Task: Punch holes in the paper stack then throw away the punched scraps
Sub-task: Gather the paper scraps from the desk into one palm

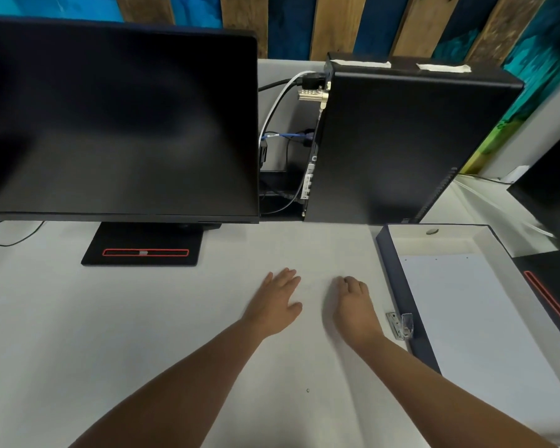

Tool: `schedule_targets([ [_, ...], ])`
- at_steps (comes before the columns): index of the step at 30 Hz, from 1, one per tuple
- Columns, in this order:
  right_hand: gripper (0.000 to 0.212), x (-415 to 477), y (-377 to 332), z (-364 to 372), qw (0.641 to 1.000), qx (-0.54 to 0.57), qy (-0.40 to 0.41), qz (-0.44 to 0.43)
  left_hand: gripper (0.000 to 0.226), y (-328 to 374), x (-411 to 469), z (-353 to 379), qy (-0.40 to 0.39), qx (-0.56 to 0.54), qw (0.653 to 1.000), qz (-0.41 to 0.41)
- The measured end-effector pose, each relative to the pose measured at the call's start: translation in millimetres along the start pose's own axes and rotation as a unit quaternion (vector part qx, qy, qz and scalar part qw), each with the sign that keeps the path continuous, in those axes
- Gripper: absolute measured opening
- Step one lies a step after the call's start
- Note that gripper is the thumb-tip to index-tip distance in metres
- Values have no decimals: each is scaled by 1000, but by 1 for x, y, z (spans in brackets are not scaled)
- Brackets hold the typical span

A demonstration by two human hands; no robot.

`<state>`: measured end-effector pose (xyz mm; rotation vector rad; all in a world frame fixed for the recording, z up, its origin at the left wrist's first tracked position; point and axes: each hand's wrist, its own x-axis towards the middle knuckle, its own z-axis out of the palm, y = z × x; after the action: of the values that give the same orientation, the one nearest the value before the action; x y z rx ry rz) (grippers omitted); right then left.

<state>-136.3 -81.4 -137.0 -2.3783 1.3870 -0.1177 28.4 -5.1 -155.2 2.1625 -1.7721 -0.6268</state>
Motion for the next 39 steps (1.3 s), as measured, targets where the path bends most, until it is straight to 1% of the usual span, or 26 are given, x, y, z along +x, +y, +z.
schedule_targets([
  [3,56,-3,2,5,1000,-16,2,23,59,1,-1,4,-4,12,1000,8],
  [5,50,-7,-3,11,999,-30,-8,-17,57,3,-2,6,-9,9,1000,23],
  [7,40,-6,-7,11,997,-25,-21,-76,54,5,-2,6,-6,-4,999,35],
  [8,36,-3,-6,13,992,-24,-39,-115,52,5,-3,6,2,-11,999,36],
  [9,31,0,-5,12,990,-16,-52,-129,50,4,-3,5,14,-17,999,34],
  [10,22,5,-3,11,989,-36,-32,-138,49,3,-2,5,28,-18,999,30],
  [11,17,8,-1,9,988,-62,-2,-139,48,2,-2,4,42,-16,999,24],
  [13,22,16,2,3,989,-78,5,-126,48,0,-3,3,61,-10,998,12],
  [14,21,16,0,1,991,-62,-12,-119,48,-1,-3,2,67,-8,998,6],
  [15,25,16,-2,0,992,-48,-40,-114,48,-2,-4,2,71,-9,997,2],
  [17,40,15,-4,1,987,-41,-85,-130,48,-3,-6,1,69,-15,998,-4],
  [19,43,15,-3,5,986,1,-97,-138,48,-3,-7,2,62,-20,998,-2],
  [20,42,17,-1,4,986,7,-85,-142,48,-3,-7,3,61,-18,998,3],
  [21,39,17,1,3,989,17,-75,-125,48,-3,-7,4,59,-13,998,11],
  [23,23,17,6,-2,997,26,-42,-63,49,-4,-7,6,54,-4,998,21],
  [24,20,17,7,-3,998,25,-31,-48,49,-4,-7,7,50,-3,999,22],
  [26,20,15,5,-3,998,25,-32,-40,48,-4,-6,8,48,-5,999,24],
  [28,17,12,0,1,996,48,-49,-64,45,-2,-5,8,46,-4,998,30],
  [30,16,12,-3,4,995,68,-34,-61,43,0,-3,8,44,-9,998,31],
  [32,27,14,1,3,998,66,6,-17,41,-2,-2,6,57,-15,998,27],
  [33,29,13,3,1,998,58,14,13,41,-4,-2,5,66,-19,997,24],
  [34,27,12,7,2,998,46,19,24,41,-7,-3,3,73,-25,997,19],
  [35,23,9,8,1,999,36,14,25,40,-10,-4,3,81,-31,996,14],
  [38,25,3,10,4,999,26,3,-29,37,-18,-9,2,106,-51,993,1],
  [39,23,1,9,4,999,29,-13,-43,36,-19,-11,2,113,-59,992,-2],
])
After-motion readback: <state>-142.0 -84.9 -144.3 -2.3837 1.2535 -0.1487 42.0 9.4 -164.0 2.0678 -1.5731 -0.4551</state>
